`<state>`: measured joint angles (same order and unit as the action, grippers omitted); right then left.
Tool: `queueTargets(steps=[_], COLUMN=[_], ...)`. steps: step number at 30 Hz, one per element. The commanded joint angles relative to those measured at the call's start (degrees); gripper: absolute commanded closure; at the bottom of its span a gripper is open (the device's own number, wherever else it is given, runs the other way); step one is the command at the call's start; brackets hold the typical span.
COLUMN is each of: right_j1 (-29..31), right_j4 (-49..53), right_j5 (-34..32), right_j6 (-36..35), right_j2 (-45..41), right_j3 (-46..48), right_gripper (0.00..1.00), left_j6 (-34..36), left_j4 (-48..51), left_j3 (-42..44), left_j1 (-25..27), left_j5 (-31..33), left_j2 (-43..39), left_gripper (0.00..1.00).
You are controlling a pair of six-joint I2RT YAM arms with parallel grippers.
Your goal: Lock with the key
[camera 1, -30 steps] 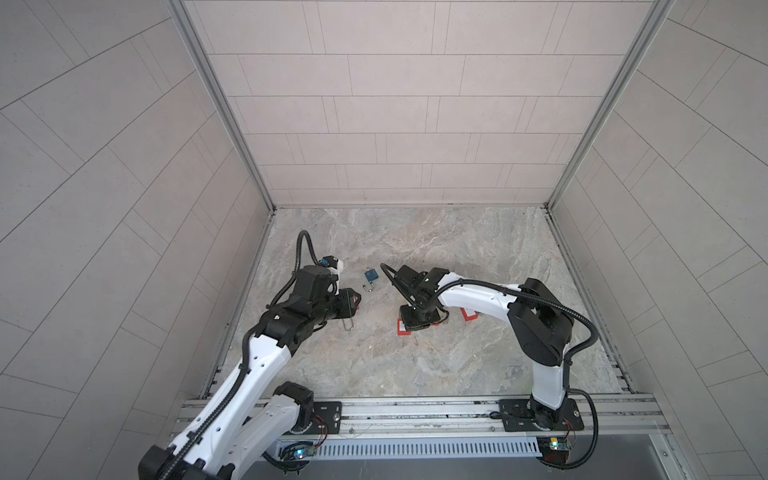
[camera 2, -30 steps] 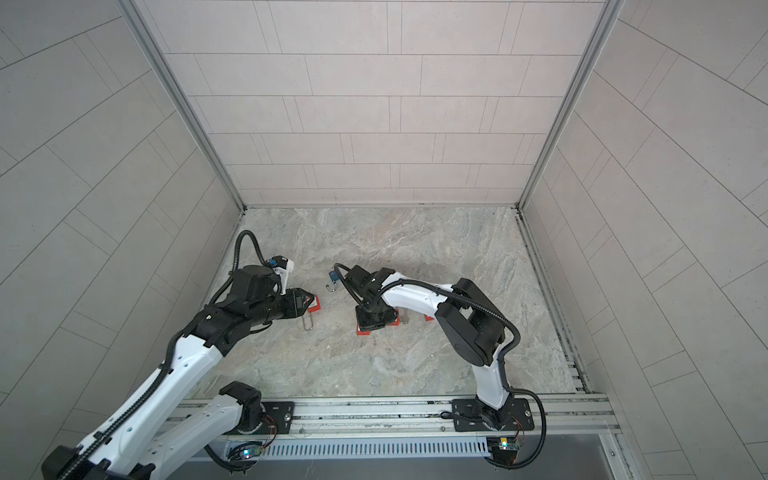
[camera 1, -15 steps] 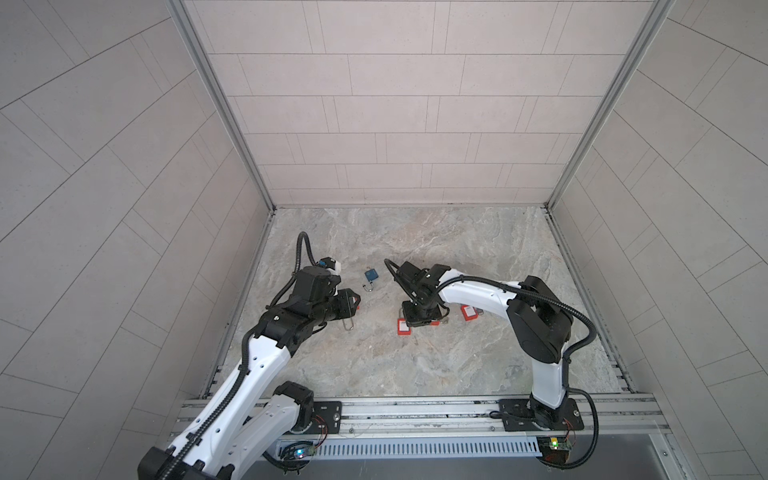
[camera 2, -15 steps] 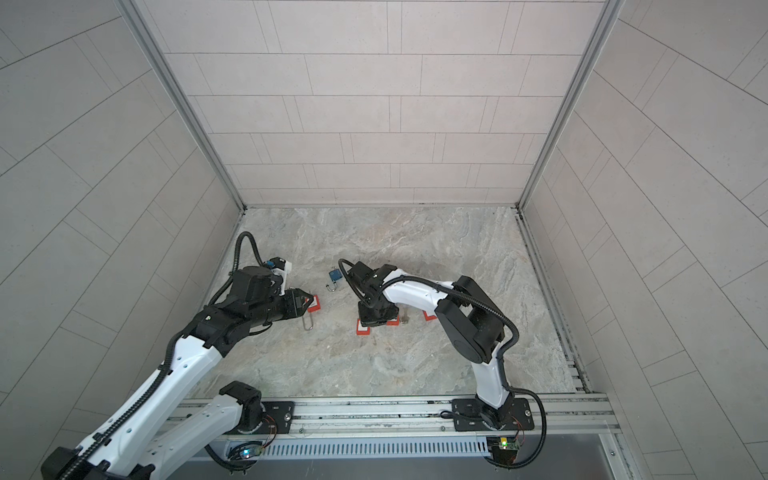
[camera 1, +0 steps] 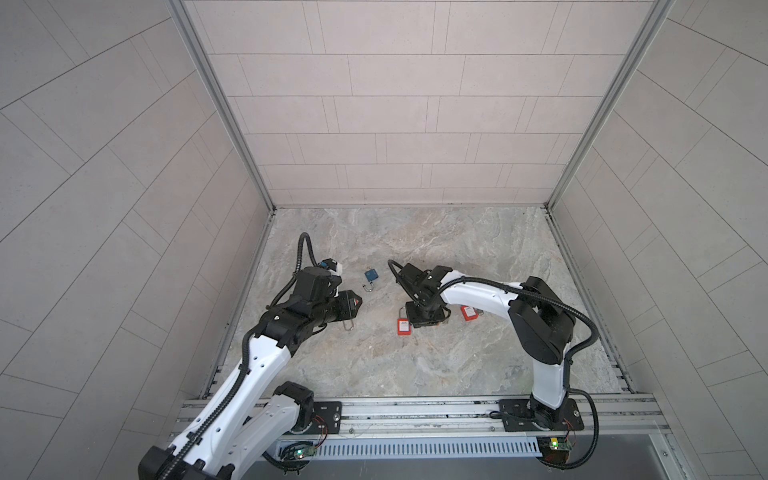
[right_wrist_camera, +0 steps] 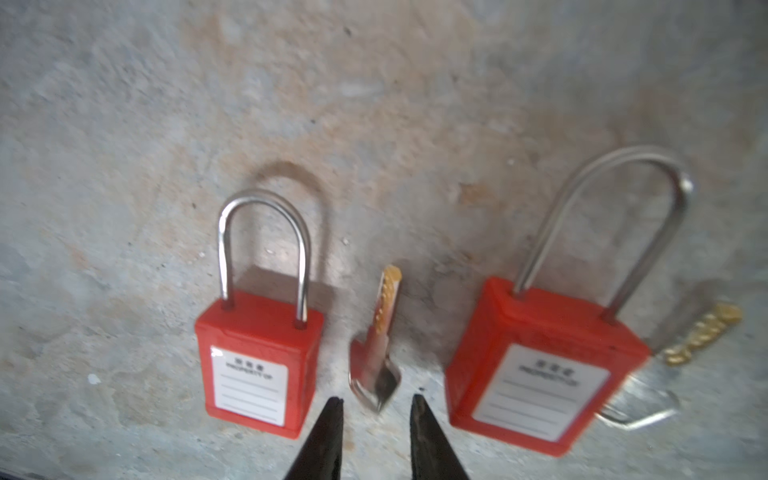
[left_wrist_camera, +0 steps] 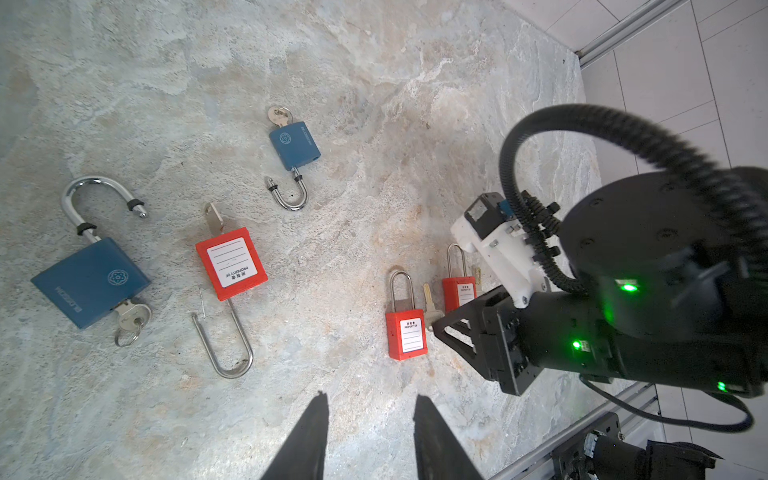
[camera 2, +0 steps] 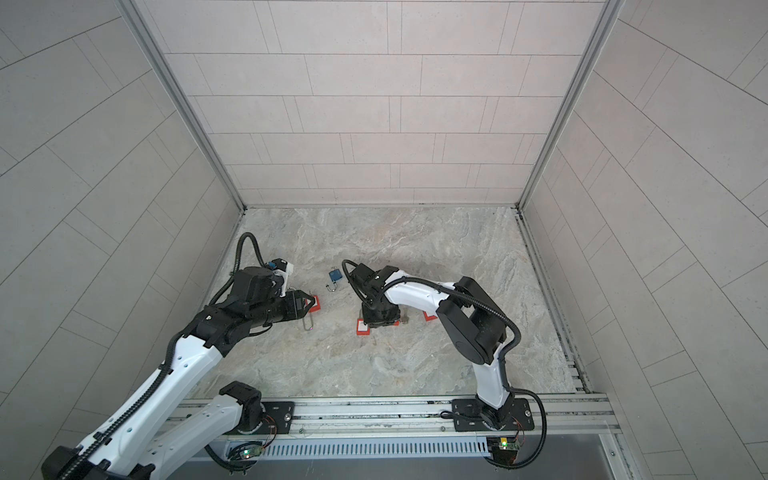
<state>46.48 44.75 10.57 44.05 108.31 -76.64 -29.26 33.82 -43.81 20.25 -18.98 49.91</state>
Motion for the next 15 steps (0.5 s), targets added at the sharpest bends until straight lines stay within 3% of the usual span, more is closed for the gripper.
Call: queueTargets(steps=[1, 4, 6, 11, 15], right_j1=[0.7, 2.1, 2.2, 2.6, 4.0], right_j4=[0.2, 0.2, 0.2, 5.7, 9.8], right_j5=[-7.7, -14.3, -14.8, -17.0, -18.5], right_j6=[0.6, -3.3, -6.6, -13.9, -19.9], right_j2=[-7.8, -11.7, -11.0, -0.4, 9.0], right_j3=[0.8, -1.8, -4.5, -17.8, -31.3], right_gripper=[0.69, 0.67, 0.63, 0.57, 0.54], left_j6=[1.4, 2.1, 2.1, -0.7, -3.3], left_j4=[1.4, 3.0, 2.9, 1.2, 0.1], left_j3=[-2.6, -5.0, -5.7, -5.4, -5.8], left_j1=[0.0, 0.0, 0.0, -0.2, -1.2], left_j5=[0.6, 1.6, 1.9, 3.5, 1.1], left_j2=[1.1, 2.0, 2.6, 2.7, 1.6], left_gripper=[0.60, 0.59, 0.59, 0.58, 0.57])
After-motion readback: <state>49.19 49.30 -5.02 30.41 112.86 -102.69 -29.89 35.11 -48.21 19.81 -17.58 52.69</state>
